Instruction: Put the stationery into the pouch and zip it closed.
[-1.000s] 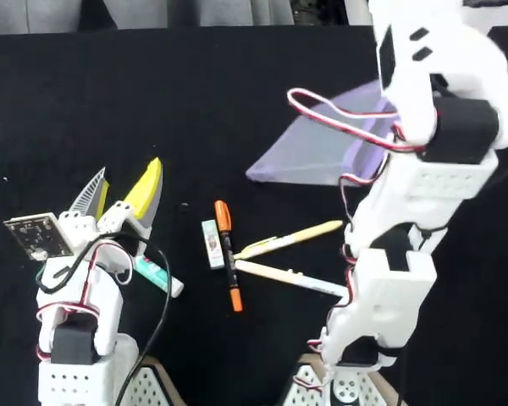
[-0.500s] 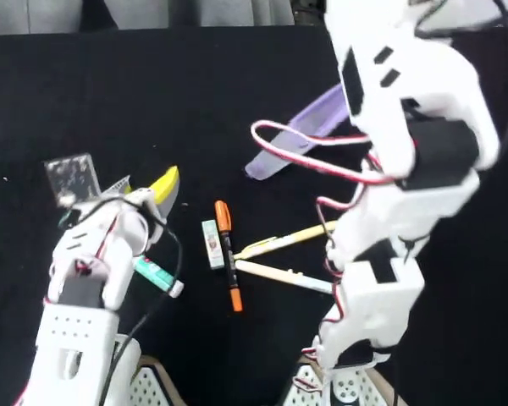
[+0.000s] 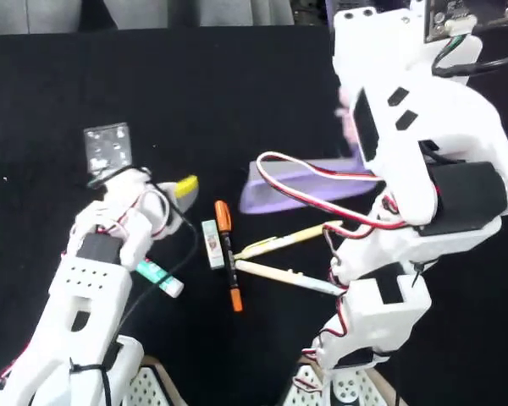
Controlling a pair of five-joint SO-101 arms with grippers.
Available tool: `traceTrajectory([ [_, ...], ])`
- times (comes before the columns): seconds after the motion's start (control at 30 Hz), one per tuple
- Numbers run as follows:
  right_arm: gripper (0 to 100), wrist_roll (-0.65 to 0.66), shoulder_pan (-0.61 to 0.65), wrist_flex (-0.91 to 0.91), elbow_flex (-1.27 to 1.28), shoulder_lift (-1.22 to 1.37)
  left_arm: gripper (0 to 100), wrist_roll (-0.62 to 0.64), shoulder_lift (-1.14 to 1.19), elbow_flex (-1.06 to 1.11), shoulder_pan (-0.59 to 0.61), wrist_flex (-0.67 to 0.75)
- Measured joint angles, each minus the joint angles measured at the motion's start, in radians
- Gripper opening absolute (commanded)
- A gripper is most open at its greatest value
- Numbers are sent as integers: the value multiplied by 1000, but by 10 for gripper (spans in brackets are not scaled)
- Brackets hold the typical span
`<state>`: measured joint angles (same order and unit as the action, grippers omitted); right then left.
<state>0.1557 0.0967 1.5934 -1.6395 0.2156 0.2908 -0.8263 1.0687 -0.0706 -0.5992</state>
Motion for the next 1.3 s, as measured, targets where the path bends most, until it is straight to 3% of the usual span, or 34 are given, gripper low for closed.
traceTrajectory([
  [0.27,15,9,0,0,0,0,299,0,132,-117,-15,-97],
  [0.57,15,9,-58,-6,0,40,299,-3,554,-390,-80,-275],
  [0.7,15,9,-86,-15,0,41,299,-69,694,-479,-103,-330],
  [1.07,15,9,-86,-52,-3,104,299,-75,750,-502,-117,-339],
  [1.3,15,9,-86,-57,-3,107,298,-74,896,-572,-186,-342],
])
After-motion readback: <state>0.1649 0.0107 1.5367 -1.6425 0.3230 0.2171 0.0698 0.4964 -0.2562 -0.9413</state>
